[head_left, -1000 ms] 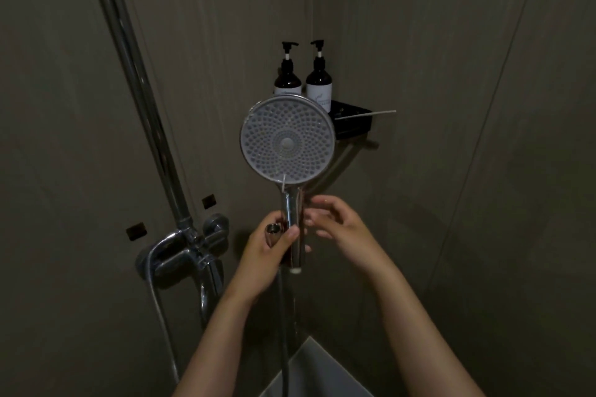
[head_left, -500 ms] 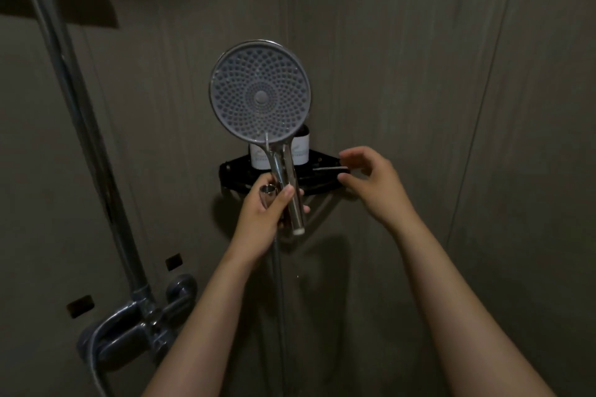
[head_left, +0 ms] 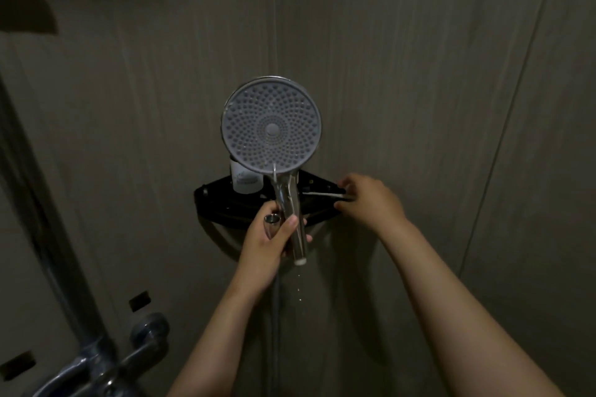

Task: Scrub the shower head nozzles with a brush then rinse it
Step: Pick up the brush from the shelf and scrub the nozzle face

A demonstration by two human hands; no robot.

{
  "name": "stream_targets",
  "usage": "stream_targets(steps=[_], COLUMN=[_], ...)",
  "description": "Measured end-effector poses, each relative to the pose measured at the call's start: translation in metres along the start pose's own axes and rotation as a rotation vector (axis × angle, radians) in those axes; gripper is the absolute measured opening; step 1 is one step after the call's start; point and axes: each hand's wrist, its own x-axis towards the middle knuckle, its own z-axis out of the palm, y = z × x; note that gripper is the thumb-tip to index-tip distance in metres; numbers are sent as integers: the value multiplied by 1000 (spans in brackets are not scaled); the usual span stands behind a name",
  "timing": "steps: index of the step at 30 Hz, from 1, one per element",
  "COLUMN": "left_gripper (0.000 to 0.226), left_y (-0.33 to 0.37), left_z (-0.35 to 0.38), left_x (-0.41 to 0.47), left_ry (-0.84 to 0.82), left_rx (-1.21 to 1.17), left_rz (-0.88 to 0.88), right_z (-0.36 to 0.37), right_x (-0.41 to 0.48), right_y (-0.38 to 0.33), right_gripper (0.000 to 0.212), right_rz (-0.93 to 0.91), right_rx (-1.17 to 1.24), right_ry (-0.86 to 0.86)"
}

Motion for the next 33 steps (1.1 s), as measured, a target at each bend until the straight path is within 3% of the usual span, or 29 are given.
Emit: stream_targets(steps=[7,26,33], left_gripper=[11,16,16], left_y=[-6,43,16], left_z=[-8,-17,-22], left_x=[0,-42,-101], left_ry=[48,-21,-3], left_rx=[-5,-26,-100], left_rz=[5,53,-82], right_z=[17,-34,3], right_x=[11,-62,-134], right_y=[-1,-49,-52], right_gripper=[16,8,9], right_rz=[57,-44,17], right_rx=[83,263,314], right_ry=[29,350,269])
